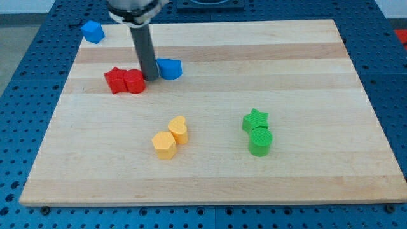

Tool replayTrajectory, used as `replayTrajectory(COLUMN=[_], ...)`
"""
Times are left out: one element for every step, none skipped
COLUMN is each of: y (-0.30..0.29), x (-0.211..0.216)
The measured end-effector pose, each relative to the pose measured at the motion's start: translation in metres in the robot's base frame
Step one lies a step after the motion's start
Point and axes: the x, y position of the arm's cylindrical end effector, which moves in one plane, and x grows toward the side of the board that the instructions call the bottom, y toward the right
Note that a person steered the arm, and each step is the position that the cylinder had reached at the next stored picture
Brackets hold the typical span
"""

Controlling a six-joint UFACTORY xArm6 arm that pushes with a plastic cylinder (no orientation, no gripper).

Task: Push the blue crescent slightly right

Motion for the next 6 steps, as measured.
replayTrajectory(y=[-0.02, 0.0, 0.033, 0.067, 0.099, 0.124], x=[-0.01, -0.008, -0.003, 0.0, 0.0, 0.019])
